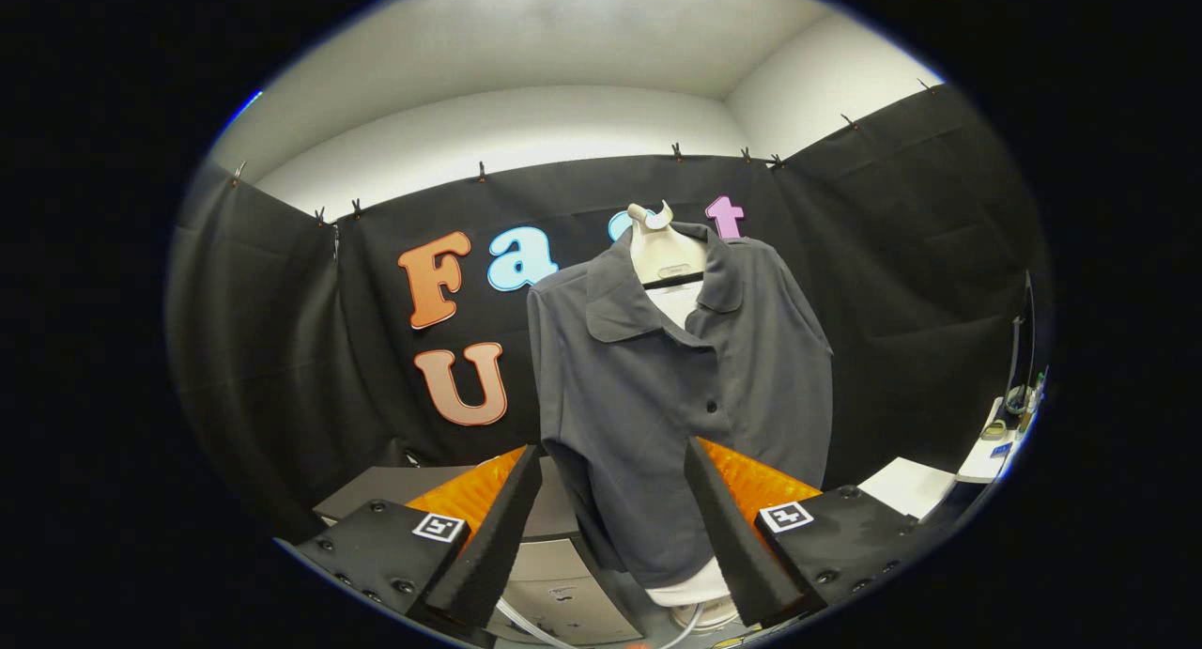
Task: Iron the clothes twice with a garment steamer, once on the left side and once on the right side.
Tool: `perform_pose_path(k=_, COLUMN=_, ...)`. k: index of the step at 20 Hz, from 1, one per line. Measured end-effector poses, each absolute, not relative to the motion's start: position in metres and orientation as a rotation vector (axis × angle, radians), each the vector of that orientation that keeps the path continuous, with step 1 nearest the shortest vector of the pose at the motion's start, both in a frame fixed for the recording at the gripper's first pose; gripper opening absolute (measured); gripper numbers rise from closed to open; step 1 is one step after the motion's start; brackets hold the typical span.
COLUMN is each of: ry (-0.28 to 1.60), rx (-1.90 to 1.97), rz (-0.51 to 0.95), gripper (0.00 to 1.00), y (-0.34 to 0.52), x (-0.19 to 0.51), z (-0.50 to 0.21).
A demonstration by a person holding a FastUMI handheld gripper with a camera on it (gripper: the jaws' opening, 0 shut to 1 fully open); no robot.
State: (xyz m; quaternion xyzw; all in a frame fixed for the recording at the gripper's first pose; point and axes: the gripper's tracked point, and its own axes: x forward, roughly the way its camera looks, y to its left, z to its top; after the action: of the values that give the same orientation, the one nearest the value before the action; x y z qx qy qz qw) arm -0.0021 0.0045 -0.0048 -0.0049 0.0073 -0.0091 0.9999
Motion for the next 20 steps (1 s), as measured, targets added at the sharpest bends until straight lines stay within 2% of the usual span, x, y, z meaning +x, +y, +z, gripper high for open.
perform_pose_path(k=9, ry=0.036, rx=-0.024, rz=0.013, gripper=0.98, y=0.027, x=0.002, z=-0.013)
perform_pose_path(k=17, ry=0.105, rx=-0.083, rz=0.094, gripper=0.98, y=0.086, x=0.035, z=-0.03)
perform_pose_path(k=20, ry=0.146, rx=-0.105, rz=0.167, gripper=0.98, y=0.122, x=0.047, z=-0.038)
